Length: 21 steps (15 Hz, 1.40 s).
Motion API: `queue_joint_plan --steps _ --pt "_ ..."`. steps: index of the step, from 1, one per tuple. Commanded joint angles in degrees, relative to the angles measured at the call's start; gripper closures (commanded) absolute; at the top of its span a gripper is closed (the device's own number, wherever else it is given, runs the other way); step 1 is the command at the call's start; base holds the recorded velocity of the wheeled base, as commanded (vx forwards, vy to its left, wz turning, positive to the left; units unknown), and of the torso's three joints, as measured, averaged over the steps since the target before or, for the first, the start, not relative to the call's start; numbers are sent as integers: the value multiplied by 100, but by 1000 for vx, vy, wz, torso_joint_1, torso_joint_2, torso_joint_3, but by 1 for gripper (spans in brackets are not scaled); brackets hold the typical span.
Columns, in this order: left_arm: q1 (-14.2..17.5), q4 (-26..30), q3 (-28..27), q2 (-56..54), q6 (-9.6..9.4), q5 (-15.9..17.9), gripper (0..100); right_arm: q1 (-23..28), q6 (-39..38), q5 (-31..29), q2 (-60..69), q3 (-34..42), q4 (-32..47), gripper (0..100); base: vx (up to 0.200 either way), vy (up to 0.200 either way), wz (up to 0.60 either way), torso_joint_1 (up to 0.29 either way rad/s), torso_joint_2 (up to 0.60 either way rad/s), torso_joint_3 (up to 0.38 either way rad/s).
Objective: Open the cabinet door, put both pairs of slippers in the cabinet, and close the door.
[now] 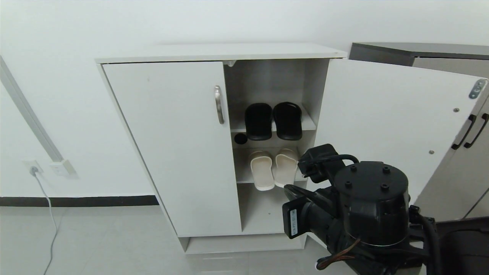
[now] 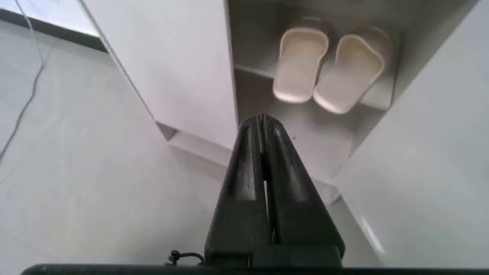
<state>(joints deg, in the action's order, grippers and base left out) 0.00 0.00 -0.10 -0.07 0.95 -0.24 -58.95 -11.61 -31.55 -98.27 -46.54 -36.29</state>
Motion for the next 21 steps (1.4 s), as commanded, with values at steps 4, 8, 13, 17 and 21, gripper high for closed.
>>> queue_joint_plan --steps 4,8,13,17,21 --pt "0 0 1 7 2 -11 100 86 9 17 -70 93 -10 100 -50 0 0 1 1 3" --pt "0 0 1 7 2 -2 100 112 18 8 -78 110 -1 100 0 0 0 0 0 0" --pt "0 0 1 7 -25 7 100 121 9 26 -114 84 -10 100 0 0 0 0 0 0" --pt "0 0 1 7 -25 -2 100 262 -26 35 -237 110 -10 100 0 0 0 0 0 0" --pt "0 0 1 7 -25 -2 100 332 -17 35 -281 102 17 100 0 0 0 1 -95 -107"
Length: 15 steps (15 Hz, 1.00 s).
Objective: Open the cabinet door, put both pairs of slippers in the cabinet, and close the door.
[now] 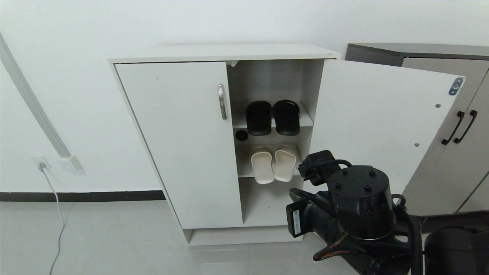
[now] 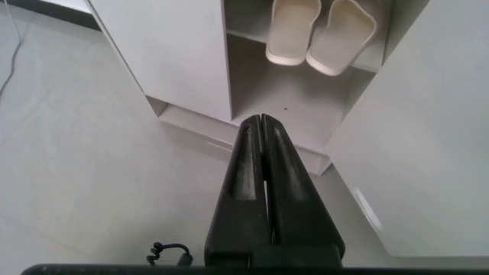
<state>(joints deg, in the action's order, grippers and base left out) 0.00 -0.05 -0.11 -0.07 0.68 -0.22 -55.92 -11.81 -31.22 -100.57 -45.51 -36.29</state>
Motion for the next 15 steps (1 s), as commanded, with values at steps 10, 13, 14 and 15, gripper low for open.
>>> queue_joint_plan --steps 10,13,14,15 --pt "0 5 2 7 2 -4 100 64 4 -7 -77 16 -1 100 0 0 0 73 -434 -354" --pt "0 5 2 7 2 -4 100 72 -5 2 -94 24 -1 100 0 0 0 149 -473 -325" --pt "0 5 2 7 2 -4 100 72 -5 2 -103 24 -1 100 0 0 0 154 -466 -315" --pt "0 5 2 7 2 -4 100 72 -5 2 -103 24 -1 100 0 0 0 163 -491 -310"
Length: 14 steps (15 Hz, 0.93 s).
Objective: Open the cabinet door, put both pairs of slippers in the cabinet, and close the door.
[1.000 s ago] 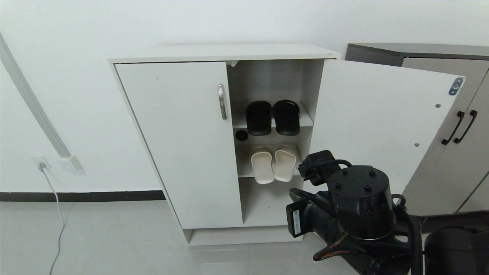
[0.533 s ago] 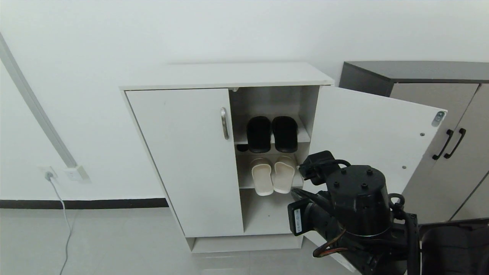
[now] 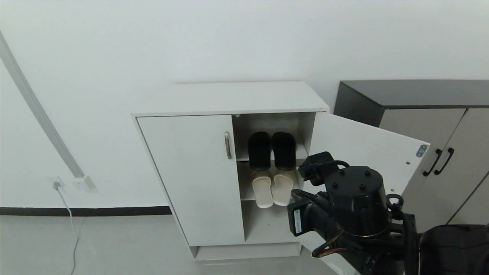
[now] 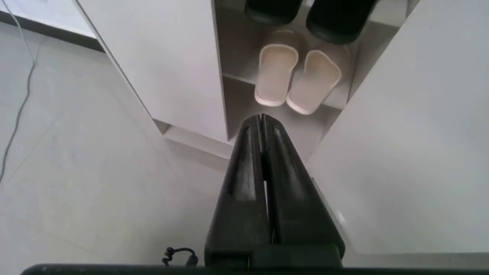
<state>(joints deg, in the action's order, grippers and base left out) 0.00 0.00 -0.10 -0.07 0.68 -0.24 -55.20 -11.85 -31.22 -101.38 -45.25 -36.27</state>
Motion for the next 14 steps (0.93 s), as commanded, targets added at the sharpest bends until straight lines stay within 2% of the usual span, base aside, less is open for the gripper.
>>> queue_joint_plan --steps 1,14 --pt "0 0 1 7 2 -2 100 -8 -2 2 -22 -1 -3 100 0 0 0 183 -486 -325" --pt "0 0 1 7 2 -2 100 -8 16 -7 48 16 -3 100 0 0 0 218 -536 -317"
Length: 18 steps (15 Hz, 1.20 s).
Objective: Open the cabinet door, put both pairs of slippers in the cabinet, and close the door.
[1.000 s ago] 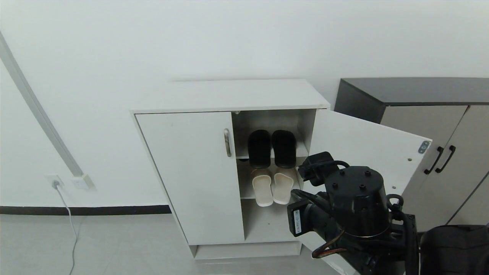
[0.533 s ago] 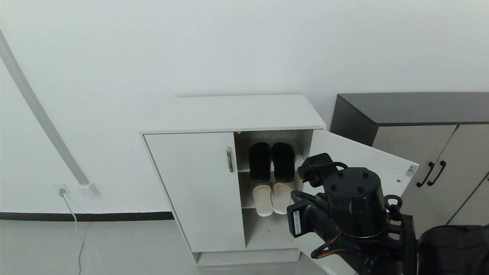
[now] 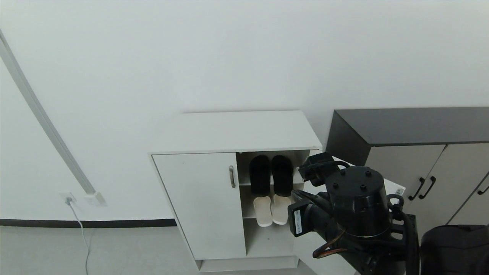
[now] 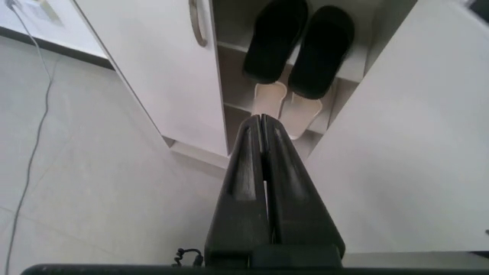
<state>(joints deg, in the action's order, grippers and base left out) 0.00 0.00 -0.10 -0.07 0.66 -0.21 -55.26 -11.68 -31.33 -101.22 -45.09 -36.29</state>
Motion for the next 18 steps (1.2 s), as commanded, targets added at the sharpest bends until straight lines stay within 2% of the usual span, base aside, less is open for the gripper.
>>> queue_joint_plan --steps 1,11,17,18 --pt "0 0 1 7 4 3 100 6 -19 13 6 9 -1 100 0 0 0 266 -593 -334" --pt "0 0 1 7 -39 -6 100 121 16 -22 41 71 -10 100 0 0 0 198 -428 -235" --pt "0 0 1 7 -22 -6 100 138 25 -31 -30 141 -1 100 0 0 0 15 -27 -16" --pt "0 0 1 7 -22 -6 100 138 25 -31 -30 141 8 100 0 0 -600 2 7 2"
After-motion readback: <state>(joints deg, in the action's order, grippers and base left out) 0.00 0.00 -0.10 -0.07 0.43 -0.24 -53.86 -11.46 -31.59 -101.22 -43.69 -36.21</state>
